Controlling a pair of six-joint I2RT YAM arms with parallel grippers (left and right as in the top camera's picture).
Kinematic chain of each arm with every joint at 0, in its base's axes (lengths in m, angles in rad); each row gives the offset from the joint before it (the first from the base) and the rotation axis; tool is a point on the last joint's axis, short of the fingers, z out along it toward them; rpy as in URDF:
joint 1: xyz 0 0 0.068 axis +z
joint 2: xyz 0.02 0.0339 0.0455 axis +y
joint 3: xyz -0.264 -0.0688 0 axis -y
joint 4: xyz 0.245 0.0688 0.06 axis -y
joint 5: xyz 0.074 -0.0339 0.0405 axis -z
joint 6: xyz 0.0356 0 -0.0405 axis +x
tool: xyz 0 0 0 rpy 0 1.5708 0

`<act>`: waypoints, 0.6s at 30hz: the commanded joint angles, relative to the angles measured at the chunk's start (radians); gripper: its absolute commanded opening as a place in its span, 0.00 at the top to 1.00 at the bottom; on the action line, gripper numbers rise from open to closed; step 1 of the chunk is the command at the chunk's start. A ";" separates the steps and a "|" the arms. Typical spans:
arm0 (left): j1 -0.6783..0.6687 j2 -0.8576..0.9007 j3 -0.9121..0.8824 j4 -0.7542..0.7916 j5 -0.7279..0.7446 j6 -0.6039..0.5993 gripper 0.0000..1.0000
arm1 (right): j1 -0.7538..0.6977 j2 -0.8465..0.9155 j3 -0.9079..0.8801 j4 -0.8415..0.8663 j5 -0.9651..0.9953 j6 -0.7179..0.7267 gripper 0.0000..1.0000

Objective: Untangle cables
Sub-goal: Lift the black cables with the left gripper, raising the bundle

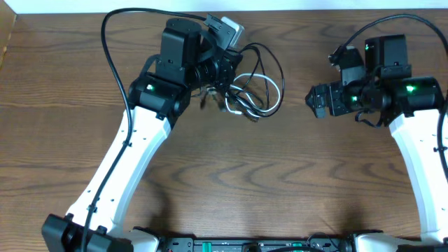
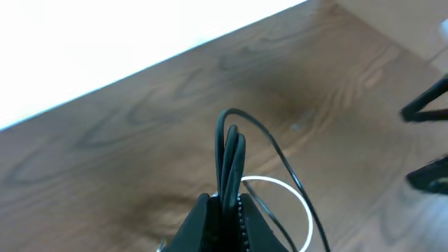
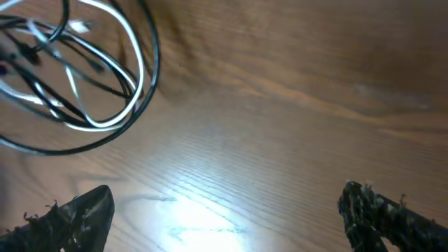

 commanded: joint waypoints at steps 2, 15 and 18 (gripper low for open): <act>-0.016 -0.041 0.033 0.045 0.128 -0.051 0.93 | 0.005 -0.002 -0.046 0.035 -0.060 0.008 0.01; -0.028 0.001 0.119 -0.075 -0.073 -0.048 0.93 | 0.014 0.002 -0.088 0.093 -0.299 -0.031 0.01; -0.036 0.009 0.119 -0.045 -0.061 -0.049 0.93 | 0.032 0.002 -0.089 0.095 -0.298 -0.037 0.01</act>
